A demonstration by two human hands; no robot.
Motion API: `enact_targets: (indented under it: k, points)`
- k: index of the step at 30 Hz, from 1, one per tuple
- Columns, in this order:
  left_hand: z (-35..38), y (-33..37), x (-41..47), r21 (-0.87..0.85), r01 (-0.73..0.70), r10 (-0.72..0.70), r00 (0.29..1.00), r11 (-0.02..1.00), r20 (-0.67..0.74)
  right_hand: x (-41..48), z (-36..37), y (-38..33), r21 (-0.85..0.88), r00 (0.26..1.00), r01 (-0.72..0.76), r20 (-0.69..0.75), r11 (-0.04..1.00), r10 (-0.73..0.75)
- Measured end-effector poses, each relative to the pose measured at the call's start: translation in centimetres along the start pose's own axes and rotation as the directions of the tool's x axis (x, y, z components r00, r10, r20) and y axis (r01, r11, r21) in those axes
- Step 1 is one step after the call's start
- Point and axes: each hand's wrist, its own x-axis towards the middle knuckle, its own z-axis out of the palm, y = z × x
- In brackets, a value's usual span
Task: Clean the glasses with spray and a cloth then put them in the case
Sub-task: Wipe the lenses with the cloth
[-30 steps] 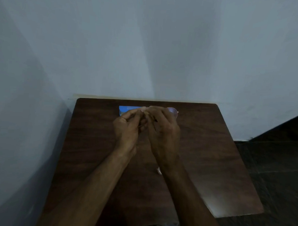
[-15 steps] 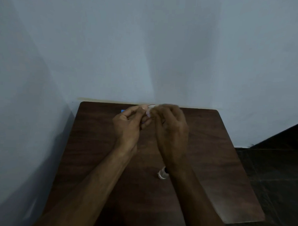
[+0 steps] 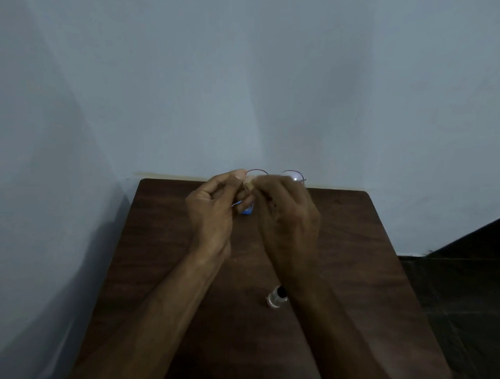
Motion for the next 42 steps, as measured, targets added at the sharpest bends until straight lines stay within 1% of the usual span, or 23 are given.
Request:
enact_targets:
  k: [2,4,6,7,11,15,16,18,20,21,23,26,30,32,34,36,38,40,42]
  points:
    - [0.1,0.5,0.2,0.008,-0.016,0.016,1.000,1.000,0.007,-1.1,-0.5,-0.6,0.052,1.000,0.020,0.020,0.998,-0.021]
    - [0.2,0.8,0.1,0.013,-0.041,0.040,0.999,0.999,0.025,-0.5,-1.0,0.1,0.044,0.999,-0.010,-0.039,0.999,0.012]
    - [0.3,1.0,-0.2,0.031,-0.064,0.063,0.997,0.997,0.040,1.1,-1.3,0.8,0.001,0.993,-0.048,-0.106,0.999,0.048]
    - [0.3,1.0,-0.3,0.049,-0.076,0.074,0.996,0.996,0.045,1.7,-1.3,0.7,-0.004,0.993,-0.050,-0.109,0.999,0.049]
    - [0.4,1.6,-0.2,0.108,-0.120,0.114,0.992,0.987,0.063,0.9,-1.5,-0.9,0.057,0.999,0.022,-0.029,0.998,-0.020]
    - [0.9,2.0,-0.8,0.080,-0.126,0.120,0.989,0.989,0.081,2.2,-2.1,-0.3,0.027,0.994,-0.050,-0.093,0.998,0.053]
    - [1.1,2.0,-1.0,0.084,-0.131,0.125,0.989,0.988,0.082,2.8,-2.0,-0.5,0.026,0.994,-0.061,-0.088,0.998,0.063]
    - [1.2,1.9,-1.1,0.127,-0.138,0.128,0.988,0.982,0.085,2.9,-1.7,-1.6,0.041,0.999,-0.031,-0.039,0.999,0.033]
    - [1.1,1.7,-1.1,0.157,-0.113,0.101,0.992,0.981,0.081,2.0,-1.5,-2.5,0.046,1.000,0.016,0.009,0.999,-0.016]
    - [1.1,1.8,-1.2,0.137,-0.092,0.082,0.994,0.986,0.075,1.6,-1.6,-2.4,0.045,1.000,0.024,0.015,0.999,-0.025]
    - [1.2,1.8,-1.4,0.069,-0.066,0.062,0.997,0.995,0.056,1.6,-2.0,-1.6,0.027,1.000,-0.013,-0.015,1.000,0.013]
    - [1.3,1.9,-1.6,0.052,-0.060,0.057,0.997,0.997,0.057,3.0,-1.8,-0.7,-0.010,0.996,-0.064,-0.063,0.998,0.064]
    - [1.2,2.1,-1.4,0.074,0.021,-0.022,1.000,0.997,0.004,2.1,-1.1,-2.3,0.085,1.000,0.001,0.007,0.996,-0.001]
    - [1.1,2.3,-1.2,0.037,0.041,-0.041,0.999,0.998,-0.011,0.9,-1.6,-2.3,0.106,1.000,0.011,0.019,0.994,-0.013]
    - [1.0,2.6,-1.1,-0.030,0.049,-0.049,0.999,0.998,0.003,1.3,-1.8,-1.4,0.087,0.999,-0.020,-0.031,0.996,0.023]
    - [1.0,2.7,-1.3,-0.048,0.051,-0.050,0.998,0.998,0.028,2.9,-1.8,-0.7,0.089,0.994,-0.060,-0.083,0.994,0.068]
    - [1.2,2.9,-1.6,-0.047,0.054,-0.052,0.997,0.997,0.053,3.7,-1.6,-1.2,0.126,0.996,-0.066,-0.054,0.990,0.074]
    - [1.1,3.1,-1.6,-0.014,0.040,-0.039,0.998,0.999,0.058,3.1,-1.6,-2.6,0.139,0.999,-0.042,-0.005,0.989,0.043]
    - [1.1,3.4,-1.6,-0.014,0.022,-0.021,0.998,1.000,0.060,2.7,-1.8,-2.7,0.132,0.999,-0.041,-0.015,0.990,0.044]
